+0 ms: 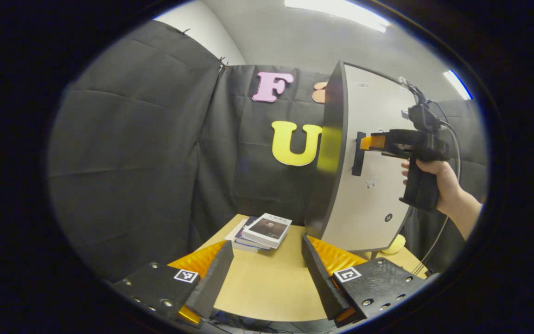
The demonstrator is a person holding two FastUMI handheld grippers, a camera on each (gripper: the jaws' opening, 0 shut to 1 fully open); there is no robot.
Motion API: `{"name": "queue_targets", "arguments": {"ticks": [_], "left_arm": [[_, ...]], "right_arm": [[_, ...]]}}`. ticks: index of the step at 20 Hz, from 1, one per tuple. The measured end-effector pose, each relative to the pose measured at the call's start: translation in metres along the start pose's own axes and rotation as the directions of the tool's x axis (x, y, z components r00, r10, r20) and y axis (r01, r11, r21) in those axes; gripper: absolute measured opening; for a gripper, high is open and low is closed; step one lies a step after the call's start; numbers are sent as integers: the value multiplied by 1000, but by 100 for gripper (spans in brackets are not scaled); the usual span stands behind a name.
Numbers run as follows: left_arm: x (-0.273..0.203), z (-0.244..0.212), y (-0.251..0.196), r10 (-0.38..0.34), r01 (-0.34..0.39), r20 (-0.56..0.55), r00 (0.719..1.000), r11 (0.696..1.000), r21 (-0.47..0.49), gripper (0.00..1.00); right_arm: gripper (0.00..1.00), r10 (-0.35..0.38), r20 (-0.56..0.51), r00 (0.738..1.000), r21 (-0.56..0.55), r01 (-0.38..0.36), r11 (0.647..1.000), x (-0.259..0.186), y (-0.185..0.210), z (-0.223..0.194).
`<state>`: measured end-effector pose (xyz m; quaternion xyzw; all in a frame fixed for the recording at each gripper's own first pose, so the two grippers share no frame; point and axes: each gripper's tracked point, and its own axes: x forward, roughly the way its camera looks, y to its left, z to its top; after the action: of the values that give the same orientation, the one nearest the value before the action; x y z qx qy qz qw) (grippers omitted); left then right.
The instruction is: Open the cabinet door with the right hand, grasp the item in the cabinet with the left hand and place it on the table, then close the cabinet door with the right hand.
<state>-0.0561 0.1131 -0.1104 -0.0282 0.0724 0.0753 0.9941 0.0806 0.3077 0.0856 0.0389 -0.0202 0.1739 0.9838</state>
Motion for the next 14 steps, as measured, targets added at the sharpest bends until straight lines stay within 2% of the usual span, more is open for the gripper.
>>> {"name": "queue_targets", "arguments": {"ticks": [4, 10, 12, 13, 14], "left_arm": [[2, -6, 3, -12, 12, -6, 1000, 1000, -5, 89], [1, -4, 3, -41, 41, 1, 999, 999, 32, 89], [0, 3, 2, -52, 51, 21, 998, 998, 47, 90], [0, 2, 2, -55, 54, 17, 998, 997, 51, 90], [1, -1, 2, -55, 54, 8, 998, 997, 53, 90]], "right_arm": [[92, -48, -25, 999, 11, 48, 999, 23, -2, 1], [91, -52, -93, 994, 19, 54, 998, 52, 8, -15], [68, -61, -132, 989, 43, 67, 997, 59, 8, -26], [65, -69, -143, 987, 48, 77, 996, 61, 7, -30], [52, -82, -150, 985, 49, 90, 995, 62, 4, -33]]}}
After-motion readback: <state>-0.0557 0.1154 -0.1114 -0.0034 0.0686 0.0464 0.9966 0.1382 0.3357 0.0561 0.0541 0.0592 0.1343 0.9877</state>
